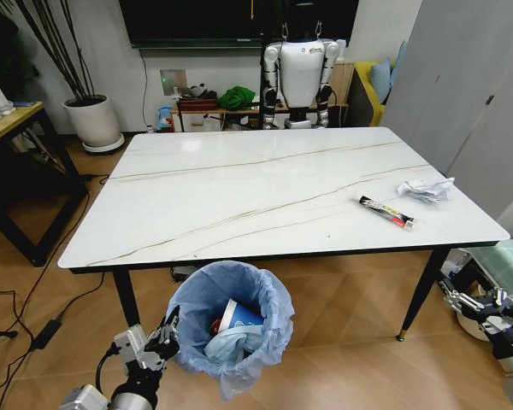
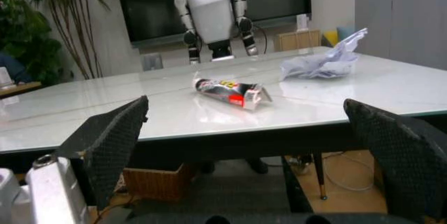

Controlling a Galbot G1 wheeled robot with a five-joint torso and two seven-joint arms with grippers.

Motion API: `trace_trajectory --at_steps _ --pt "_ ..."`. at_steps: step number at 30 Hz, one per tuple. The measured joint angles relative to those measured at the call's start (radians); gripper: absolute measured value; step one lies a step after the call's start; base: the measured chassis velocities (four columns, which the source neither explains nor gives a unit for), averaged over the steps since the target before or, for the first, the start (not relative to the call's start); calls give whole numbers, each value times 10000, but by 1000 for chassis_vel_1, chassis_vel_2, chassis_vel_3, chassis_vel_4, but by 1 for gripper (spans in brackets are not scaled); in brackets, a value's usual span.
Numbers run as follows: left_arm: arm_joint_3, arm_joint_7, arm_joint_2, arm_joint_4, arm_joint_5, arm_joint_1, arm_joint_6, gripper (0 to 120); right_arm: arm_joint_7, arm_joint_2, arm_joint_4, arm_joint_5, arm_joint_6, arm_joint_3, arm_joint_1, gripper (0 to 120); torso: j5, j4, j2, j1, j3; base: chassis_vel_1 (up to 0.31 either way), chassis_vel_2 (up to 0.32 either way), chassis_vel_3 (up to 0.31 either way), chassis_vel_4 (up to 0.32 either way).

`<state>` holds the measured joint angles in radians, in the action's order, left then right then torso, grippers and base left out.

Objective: Pick up the trash bin and place the trash from the table into it.

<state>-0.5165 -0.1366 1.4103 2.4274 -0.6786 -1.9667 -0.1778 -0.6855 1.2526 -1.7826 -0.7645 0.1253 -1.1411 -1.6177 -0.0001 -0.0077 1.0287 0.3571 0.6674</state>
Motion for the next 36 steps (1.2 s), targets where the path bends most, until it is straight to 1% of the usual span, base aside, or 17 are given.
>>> trace_trajectory --at_steps 2,5,8,12,14,17,19,31,36 --pt "-5 3 -6 0 0 -4 2 0 -17 -19 3 -6 13 -8 0 100 7 3 0 0 0 -127 -106 116 108" --pt "-6 3 -7 1 0 -6 2 0 -26 -26 2 -14 20 -11 -1 100 -3 3 0 0 0 -105 -102 116 101" --pt "-5 4 -5 4 0 -6 3 0 -32 -31 2 -30 22 -12 -4 100 2 1 0 0 0 -86 -92 85 106" --pt "-5 4 -6 9 0 -8 3 0 -47 -52 0 -64 22 -12 -3 100 -2 2 0 -1 0 -81 -97 86 96" --pt "-2 4 -5 14 0 -12 3 0 -69 -60 2 -67 22 -13 -3 100 5 2 1 -1 -1 -97 -108 107 110" --pt "2 4 -2 16 0 -16 3 0 -74 -62 3 -67 22 -14 -4 100 -1 1 0 -1 0 -120 -116 123 115" --pt "8 5 7 21 4 -17 3 0 -87 -64 18 -66 42 -15 -4 100 4 2 0 0 0 -124 -108 131 91" --pt "29 9 12 23 33 -32 3 0 -157 -76 68 0 162 9 -20 100 1 2 1 -2 0 -107 -109 96 105" --pt "49 18 24 23 39 -38 3 0 -138 -266 75 30 166 65 -22 100 4 0 0 -2 0 -69 -55 74 32"
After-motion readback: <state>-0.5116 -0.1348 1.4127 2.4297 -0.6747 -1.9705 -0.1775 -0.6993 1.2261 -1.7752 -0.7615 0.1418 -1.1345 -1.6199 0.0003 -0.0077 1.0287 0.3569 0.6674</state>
